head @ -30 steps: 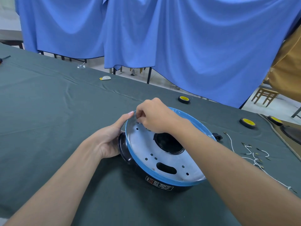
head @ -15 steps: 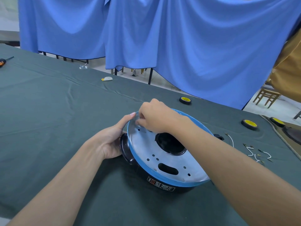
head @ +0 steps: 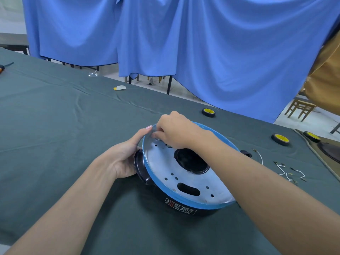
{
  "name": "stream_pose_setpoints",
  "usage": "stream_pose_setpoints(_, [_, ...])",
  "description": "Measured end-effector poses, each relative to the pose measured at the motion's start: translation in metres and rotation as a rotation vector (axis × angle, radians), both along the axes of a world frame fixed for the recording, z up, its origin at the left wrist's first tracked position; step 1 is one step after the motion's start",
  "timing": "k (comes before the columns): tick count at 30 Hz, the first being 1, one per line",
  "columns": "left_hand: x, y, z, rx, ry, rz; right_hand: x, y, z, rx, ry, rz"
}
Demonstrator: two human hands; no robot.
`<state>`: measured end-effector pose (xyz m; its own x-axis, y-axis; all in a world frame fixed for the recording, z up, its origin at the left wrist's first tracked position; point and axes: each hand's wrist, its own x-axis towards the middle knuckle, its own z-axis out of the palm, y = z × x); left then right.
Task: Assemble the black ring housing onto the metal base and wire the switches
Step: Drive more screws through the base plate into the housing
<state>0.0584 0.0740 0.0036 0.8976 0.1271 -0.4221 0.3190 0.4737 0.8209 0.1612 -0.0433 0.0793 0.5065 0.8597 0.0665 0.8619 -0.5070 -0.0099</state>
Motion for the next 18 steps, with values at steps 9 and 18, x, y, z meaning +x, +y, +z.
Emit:
stream_pose_setpoints(9, [-0.0003,-0.0004,0.0012,0.0,0.016,0.016,-0.0028,-0.0035,-0.0019,0.106,0.08,0.06])
stream_pose_setpoints(18, [0.0004,0.0012,-0.0003,-0.02,0.012,0.026,-0.0055,-0.0051,0.006,0.055,0.11,0.06])
